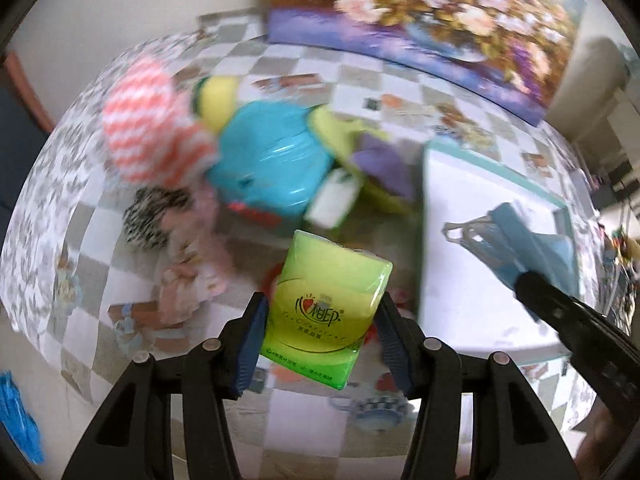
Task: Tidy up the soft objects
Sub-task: 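Release the tissue pack in the tray with the left tool while the right tool releases the mask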
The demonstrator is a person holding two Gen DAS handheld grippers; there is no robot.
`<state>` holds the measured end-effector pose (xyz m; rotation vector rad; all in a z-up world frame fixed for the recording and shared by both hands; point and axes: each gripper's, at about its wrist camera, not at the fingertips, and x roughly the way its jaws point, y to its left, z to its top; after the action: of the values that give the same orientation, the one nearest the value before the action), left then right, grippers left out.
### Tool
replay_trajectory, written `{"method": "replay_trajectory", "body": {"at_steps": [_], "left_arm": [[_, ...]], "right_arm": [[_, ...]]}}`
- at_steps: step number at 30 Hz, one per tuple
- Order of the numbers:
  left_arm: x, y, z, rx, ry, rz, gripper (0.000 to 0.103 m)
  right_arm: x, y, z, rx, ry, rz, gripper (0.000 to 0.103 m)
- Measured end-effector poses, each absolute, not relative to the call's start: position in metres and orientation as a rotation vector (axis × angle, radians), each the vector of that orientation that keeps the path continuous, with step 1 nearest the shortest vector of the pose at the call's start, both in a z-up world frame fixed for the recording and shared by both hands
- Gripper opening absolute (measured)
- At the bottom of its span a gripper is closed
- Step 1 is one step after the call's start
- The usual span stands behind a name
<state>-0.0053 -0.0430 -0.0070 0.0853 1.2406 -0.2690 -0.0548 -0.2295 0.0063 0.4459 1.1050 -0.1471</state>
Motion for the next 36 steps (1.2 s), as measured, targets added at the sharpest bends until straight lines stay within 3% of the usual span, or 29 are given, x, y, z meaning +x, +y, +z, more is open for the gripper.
{"method": "replay_trajectory", "body": {"at_steps": [18,33,35,36], "left_arm": [[-0.002,-0.202,-0.018,0.199,1.238,-0.485,0.056],[0.004,-0.218,-0.047,0.214,1.262,-0.51,0.056],[0.006,-0.217,-0.047,0.204,1.265,-0.505,0.057],[0.006,-0.216,-0.047,0.2,1.268,-0.504,0.058]], "right_arm": [[-0.083,-0.353,-0.014,0.615,1.109,-0.541,0.031],[-0.098,-0.382,-0.047,0.654,1.176,-0.664,0.032],[-0.098,-0.381,-0.045,0.64,1.18,-0.67,0.037],[-0.097,-0.381,-0.044,0.631,1.183,-0.675,0.047]]}}
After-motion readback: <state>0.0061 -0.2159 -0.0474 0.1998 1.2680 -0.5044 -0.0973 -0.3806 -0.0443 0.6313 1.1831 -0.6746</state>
